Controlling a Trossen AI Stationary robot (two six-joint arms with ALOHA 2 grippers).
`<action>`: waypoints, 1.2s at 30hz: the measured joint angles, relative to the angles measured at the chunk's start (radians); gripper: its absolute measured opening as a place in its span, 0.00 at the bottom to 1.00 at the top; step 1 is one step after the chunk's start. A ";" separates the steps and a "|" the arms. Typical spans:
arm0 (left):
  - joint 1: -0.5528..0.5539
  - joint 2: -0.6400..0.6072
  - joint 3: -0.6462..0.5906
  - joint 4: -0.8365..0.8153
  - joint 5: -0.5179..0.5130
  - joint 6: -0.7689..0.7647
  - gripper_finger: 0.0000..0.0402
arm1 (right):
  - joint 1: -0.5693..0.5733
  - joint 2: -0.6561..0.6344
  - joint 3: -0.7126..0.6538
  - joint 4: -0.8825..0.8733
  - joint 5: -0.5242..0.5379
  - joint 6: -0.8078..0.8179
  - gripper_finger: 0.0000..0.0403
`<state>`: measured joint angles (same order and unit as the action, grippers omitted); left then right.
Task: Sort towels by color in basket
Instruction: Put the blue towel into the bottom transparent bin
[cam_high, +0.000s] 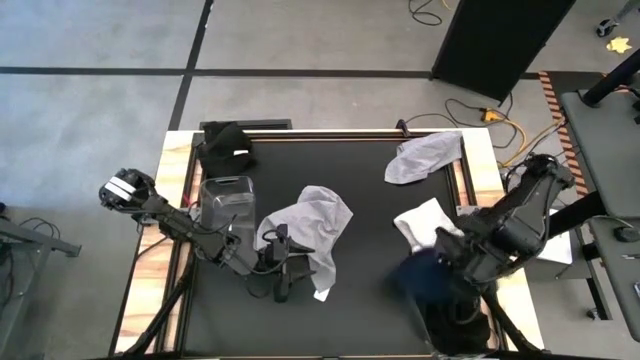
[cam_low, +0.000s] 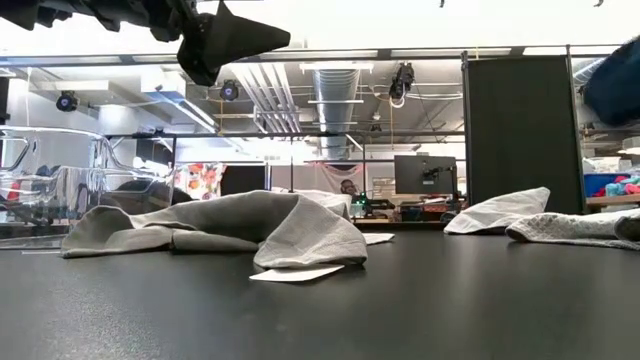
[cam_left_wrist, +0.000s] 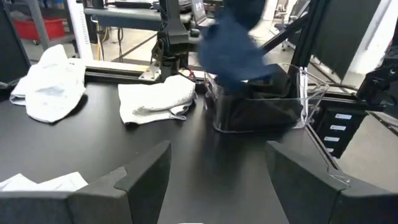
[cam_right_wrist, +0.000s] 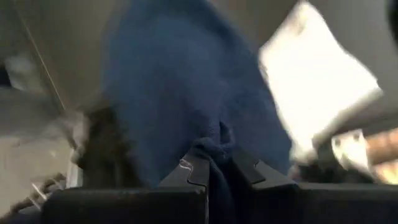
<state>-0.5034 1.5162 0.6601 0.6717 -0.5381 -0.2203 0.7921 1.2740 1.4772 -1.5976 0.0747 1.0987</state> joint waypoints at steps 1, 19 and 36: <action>0.000 0.000 0.000 0.001 0.000 0.000 0.61 | 0.000 0.000 -0.003 0.018 -0.029 0.000 0.03; 0.003 0.000 -0.014 -0.009 -0.004 0.001 0.61 | 0.078 0.368 -0.076 0.190 -0.389 -0.115 0.03; 0.003 0.000 -0.001 -0.017 -0.004 -0.001 0.61 | 0.153 0.367 -0.301 0.585 0.021 -0.136 0.03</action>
<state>-0.5003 1.5166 0.6594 0.6548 -0.5423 -0.2214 0.9454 1.6407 1.1760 -1.0126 0.0957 0.9624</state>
